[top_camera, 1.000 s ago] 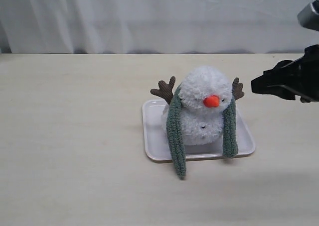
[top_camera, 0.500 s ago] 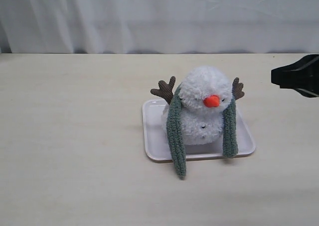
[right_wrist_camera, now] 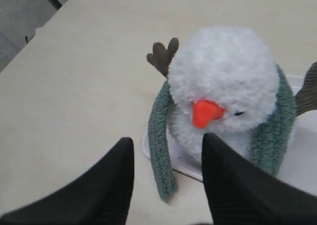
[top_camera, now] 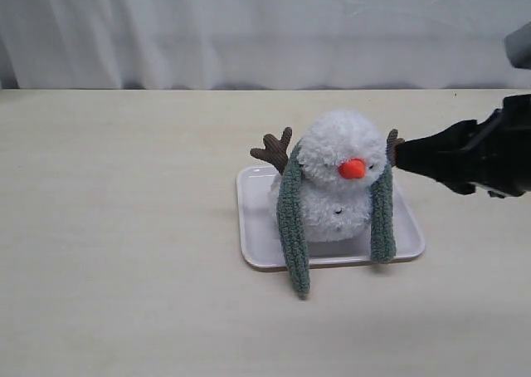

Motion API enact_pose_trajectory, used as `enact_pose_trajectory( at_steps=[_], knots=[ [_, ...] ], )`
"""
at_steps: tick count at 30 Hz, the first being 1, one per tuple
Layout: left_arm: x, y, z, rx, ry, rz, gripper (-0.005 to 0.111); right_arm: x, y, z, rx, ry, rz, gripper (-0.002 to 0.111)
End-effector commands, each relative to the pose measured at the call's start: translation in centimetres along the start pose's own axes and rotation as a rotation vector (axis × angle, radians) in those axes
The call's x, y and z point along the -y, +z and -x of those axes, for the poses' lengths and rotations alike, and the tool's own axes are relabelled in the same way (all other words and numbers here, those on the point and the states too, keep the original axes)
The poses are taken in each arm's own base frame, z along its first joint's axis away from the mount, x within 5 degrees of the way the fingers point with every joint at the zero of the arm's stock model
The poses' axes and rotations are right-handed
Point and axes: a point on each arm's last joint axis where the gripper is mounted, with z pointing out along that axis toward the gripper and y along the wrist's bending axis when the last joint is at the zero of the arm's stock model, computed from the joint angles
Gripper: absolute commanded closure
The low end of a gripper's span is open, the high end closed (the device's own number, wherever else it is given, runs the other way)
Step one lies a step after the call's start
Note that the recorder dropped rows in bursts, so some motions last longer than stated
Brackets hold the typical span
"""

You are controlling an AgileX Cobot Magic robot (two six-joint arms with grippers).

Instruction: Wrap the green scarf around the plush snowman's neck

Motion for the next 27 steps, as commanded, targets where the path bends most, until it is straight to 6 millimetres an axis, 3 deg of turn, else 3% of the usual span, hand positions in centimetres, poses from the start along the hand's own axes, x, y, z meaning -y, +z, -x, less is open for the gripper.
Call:
enact_pose_trajectory(
  at_steps=[1, 4, 7, 11, 14, 19, 24, 27],
  knots=[
    [0.0, 0.0, 0.1, 0.014, 0.002, -0.007, 0.107, -0.9, 2.4, -0.6, -0.049, -0.059, 0.009, 0.065],
    [0.0, 0.0, 0.1, 0.014, 0.002, -0.007, 0.107, -2.3, 4.5, -1.5, -0.128, -0.108, 0.024, 0.065],
    [0.0, 0.0, 0.1, 0.014, 0.002, -0.007, 0.107, -3.1, 5.5, -2.3, -0.183, -0.09, 0.038, 0.065],
    [0.0, 0.0, 0.1, 0.014, 0.002, -0.007, 0.107, -4.3, 8.7, -5.7, -0.244, -0.151, 0.0, 0.065],
    [0.0, 0.0, 0.1, 0.014, 0.002, -0.007, 0.107, -5.4, 10.8, -7.0, -0.271, -0.194, -0.012, 0.065],
    [0.0, 0.0, 0.1, 0.014, 0.002, -0.007, 0.107, -4.7, 12.1, -7.3, -0.245, -0.183, -0.085, 0.064],
    [0.0, 0.0, 0.1, 0.014, 0.002, -0.007, 0.107, -4.3, 13.7, -7.6, -0.26, -0.181, -0.116, 0.048],
    [0.0, 0.0, 0.1, 0.014, 0.002, -0.007, 0.107, -4.1, 14.7, -7.9, -0.29, -0.18, -0.119, 0.047]
  ],
)
